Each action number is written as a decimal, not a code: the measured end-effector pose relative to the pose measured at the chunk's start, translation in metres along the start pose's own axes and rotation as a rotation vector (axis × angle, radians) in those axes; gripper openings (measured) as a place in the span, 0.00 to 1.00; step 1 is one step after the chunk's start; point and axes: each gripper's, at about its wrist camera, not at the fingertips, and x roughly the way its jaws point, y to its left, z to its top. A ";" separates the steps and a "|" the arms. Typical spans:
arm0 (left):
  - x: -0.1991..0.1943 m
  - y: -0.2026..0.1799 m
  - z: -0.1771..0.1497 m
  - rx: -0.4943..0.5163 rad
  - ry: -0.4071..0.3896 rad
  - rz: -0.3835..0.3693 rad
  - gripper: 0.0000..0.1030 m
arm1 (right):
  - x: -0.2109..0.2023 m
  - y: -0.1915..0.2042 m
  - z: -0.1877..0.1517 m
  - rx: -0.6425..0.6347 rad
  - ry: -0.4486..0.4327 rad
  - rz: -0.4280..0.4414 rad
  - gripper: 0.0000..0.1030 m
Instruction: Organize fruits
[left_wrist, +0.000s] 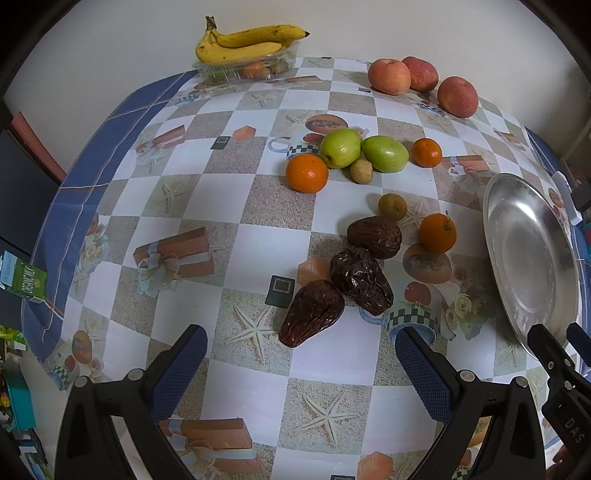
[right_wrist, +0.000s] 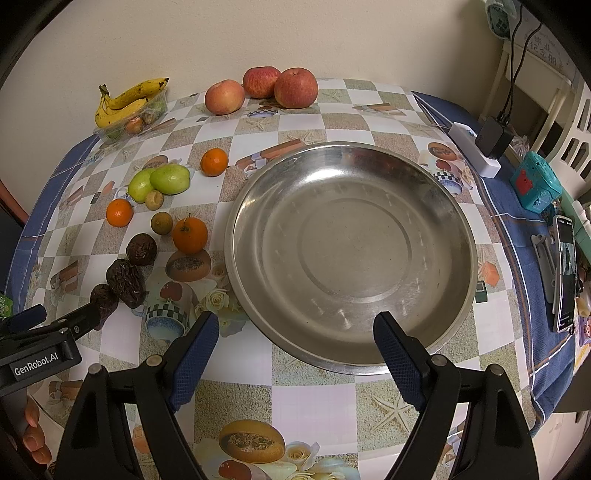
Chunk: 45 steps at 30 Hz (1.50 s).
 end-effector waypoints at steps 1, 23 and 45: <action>0.000 0.000 0.000 0.001 -0.001 0.000 1.00 | 0.000 0.000 -0.001 -0.001 0.001 0.000 0.84; -0.023 0.037 0.048 -0.293 -0.128 -0.039 1.00 | -0.008 0.020 0.063 0.070 -0.081 0.133 0.84; 0.025 0.074 0.028 -0.435 -0.004 -0.041 0.88 | 0.031 0.097 0.064 -0.127 -0.049 0.342 0.61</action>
